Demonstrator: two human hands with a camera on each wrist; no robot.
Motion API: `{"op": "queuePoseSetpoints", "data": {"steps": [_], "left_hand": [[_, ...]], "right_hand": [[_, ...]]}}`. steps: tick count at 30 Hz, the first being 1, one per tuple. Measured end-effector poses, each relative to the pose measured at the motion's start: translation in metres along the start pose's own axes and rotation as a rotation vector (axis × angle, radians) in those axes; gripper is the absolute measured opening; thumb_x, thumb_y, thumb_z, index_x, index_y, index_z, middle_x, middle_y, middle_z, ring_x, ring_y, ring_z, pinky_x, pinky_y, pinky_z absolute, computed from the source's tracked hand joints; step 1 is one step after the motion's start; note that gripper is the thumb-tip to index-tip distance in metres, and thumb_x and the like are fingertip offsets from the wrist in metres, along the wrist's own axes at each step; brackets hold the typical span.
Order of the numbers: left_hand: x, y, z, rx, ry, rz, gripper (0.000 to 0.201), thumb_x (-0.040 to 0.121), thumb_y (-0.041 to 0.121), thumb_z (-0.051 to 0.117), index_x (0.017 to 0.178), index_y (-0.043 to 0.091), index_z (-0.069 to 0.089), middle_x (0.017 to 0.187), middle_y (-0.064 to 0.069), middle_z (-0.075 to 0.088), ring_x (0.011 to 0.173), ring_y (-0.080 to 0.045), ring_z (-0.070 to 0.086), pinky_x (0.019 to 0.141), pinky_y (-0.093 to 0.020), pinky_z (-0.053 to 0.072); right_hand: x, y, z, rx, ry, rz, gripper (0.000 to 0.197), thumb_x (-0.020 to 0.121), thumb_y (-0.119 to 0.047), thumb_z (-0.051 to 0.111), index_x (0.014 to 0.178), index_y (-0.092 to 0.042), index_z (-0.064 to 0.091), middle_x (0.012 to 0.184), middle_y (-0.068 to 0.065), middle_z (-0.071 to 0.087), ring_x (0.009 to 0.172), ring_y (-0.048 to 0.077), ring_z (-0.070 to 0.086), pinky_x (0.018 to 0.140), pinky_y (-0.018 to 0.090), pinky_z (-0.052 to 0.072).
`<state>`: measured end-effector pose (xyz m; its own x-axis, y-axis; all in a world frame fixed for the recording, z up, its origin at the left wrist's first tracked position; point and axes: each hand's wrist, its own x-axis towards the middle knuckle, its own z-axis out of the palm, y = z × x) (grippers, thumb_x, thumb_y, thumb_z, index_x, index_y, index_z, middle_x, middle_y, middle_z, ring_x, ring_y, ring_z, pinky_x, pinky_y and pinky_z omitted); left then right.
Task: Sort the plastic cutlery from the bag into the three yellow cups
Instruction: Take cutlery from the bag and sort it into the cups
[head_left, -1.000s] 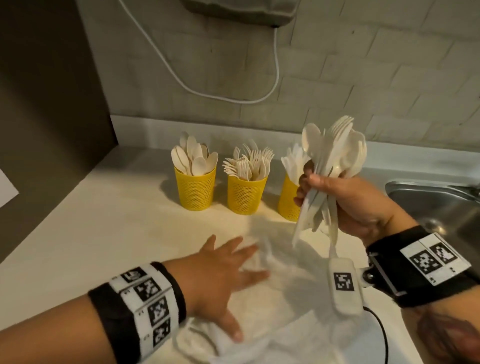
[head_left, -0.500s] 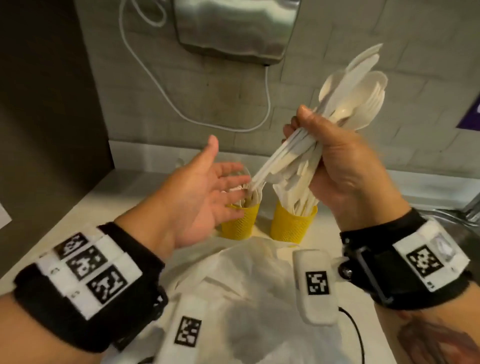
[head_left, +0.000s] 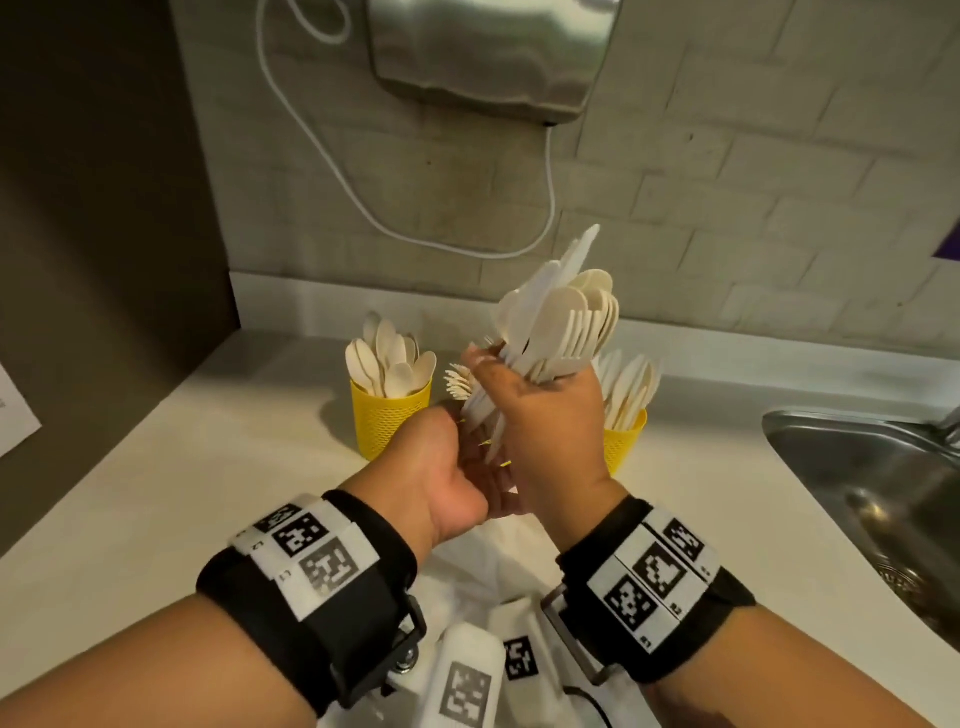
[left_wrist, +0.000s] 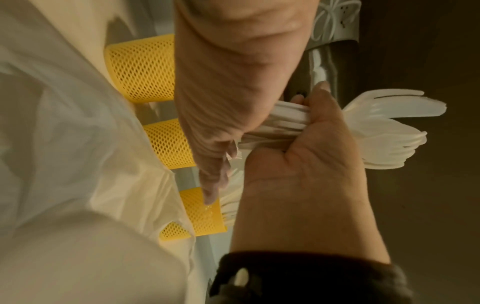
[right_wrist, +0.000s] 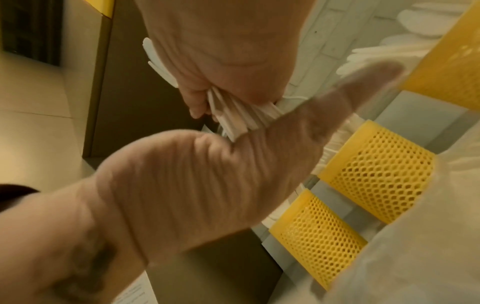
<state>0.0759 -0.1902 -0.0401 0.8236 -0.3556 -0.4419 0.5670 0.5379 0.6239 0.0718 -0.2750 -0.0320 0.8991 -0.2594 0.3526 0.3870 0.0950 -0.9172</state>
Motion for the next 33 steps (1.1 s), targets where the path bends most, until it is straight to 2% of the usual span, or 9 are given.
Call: {"op": "queuePoseSetpoints", "data": {"steps": [5,10,15,18,22,27,29,31,33], "left_hand": [[0.004,0.005,0.003,-0.12,0.008,0.065,0.028,0.095,0.035,0.054,0.099,0.016,0.074,0.087,-0.009,0.077,0.068,-0.025,0.074,0.074,-0.036,0.056],[0.011,0.003,-0.003,-0.151,0.005,0.084,0.03,0.097,0.034,0.053,0.115,0.017,0.07,0.093,-0.009,0.077,0.075,-0.025,0.075,0.072,-0.035,0.06],[0.014,0.0,-0.007,-0.151,-0.007,0.16,0.03,0.099,0.034,0.05,0.114,0.018,0.07,0.096,-0.009,0.076,0.089,-0.025,0.07,0.085,-0.038,0.054],[0.016,-0.001,-0.011,-0.117,-0.015,0.163,0.033,0.097,0.042,0.051,0.108,0.02,0.071,0.096,-0.007,0.077,0.082,-0.023,0.075,0.077,-0.034,0.059],[0.014,-0.001,-0.014,0.133,-0.065,0.376,0.053,0.091,0.063,0.046,0.101,0.018,0.073,0.082,-0.001,0.076,0.078,-0.012,0.073,0.082,-0.03,0.057],[0.009,0.001,-0.027,0.419,-0.149,0.432,0.045,0.071,0.026,0.076,0.114,0.014,0.067,0.107,-0.004,0.076,0.102,-0.018,0.07,0.091,-0.033,0.054],[0.009,0.0,-0.033,0.42,-0.156,0.356,0.042,0.068,0.018,0.075,0.108,0.006,0.07,0.102,-0.011,0.076,0.096,-0.023,0.072,0.088,-0.035,0.057],[0.01,-0.003,-0.037,0.403,-0.133,0.301,0.036,0.071,0.017,0.074,0.104,0.003,0.072,0.098,-0.015,0.075,0.088,-0.025,0.072,0.087,-0.037,0.056],[0.013,-0.007,-0.04,0.368,-0.092,0.287,0.029,0.079,0.018,0.071,0.105,0.006,0.073,0.096,-0.013,0.074,0.083,-0.024,0.071,0.082,-0.036,0.055]], "right_hand": [[-0.004,0.015,0.01,-0.024,-0.008,0.093,0.03,0.074,-0.001,0.081,0.101,-0.006,0.071,0.087,0.006,0.076,0.084,0.016,0.074,0.082,0.037,0.06],[-0.002,0.021,0.014,-0.015,-0.007,0.127,0.031,0.072,-0.003,0.083,0.101,-0.007,0.071,0.085,0.004,0.075,0.082,0.016,0.074,0.081,0.036,0.061],[-0.002,0.028,0.02,-0.113,-0.039,0.16,0.029,0.073,-0.011,0.083,0.1,-0.016,0.07,0.092,0.003,0.075,0.087,0.016,0.072,0.083,0.034,0.059],[0.004,0.026,0.017,-0.159,-0.063,0.144,0.024,0.076,-0.015,0.081,0.092,-0.026,0.067,0.088,-0.001,0.075,0.085,0.014,0.072,0.08,0.033,0.06],[0.011,0.024,0.011,-0.254,-0.077,0.185,0.02,0.075,-0.023,0.075,0.091,-0.015,0.068,0.079,0.013,0.074,0.074,0.031,0.073,0.07,0.049,0.061],[0.003,0.026,-0.003,-0.416,-0.403,0.307,0.019,0.08,-0.011,0.055,0.062,-0.01,0.061,0.053,0.019,0.057,0.047,0.032,0.052,0.045,0.035,0.04],[-0.002,0.028,-0.007,-0.343,-0.527,0.368,0.005,0.072,-0.003,0.063,0.071,-0.005,0.067,0.069,0.031,0.064,0.061,0.046,0.062,0.056,0.051,0.052],[-0.005,0.03,-0.009,-0.296,-0.597,0.449,0.028,0.065,0.003,0.068,0.093,0.006,0.068,0.089,0.032,0.068,0.084,0.048,0.068,0.076,0.059,0.056],[-0.004,0.034,-0.009,-0.34,-0.631,0.491,0.051,0.063,0.002,0.071,0.111,0.009,0.059,0.086,0.027,0.068,0.074,0.039,0.071,0.065,0.05,0.059]]}}
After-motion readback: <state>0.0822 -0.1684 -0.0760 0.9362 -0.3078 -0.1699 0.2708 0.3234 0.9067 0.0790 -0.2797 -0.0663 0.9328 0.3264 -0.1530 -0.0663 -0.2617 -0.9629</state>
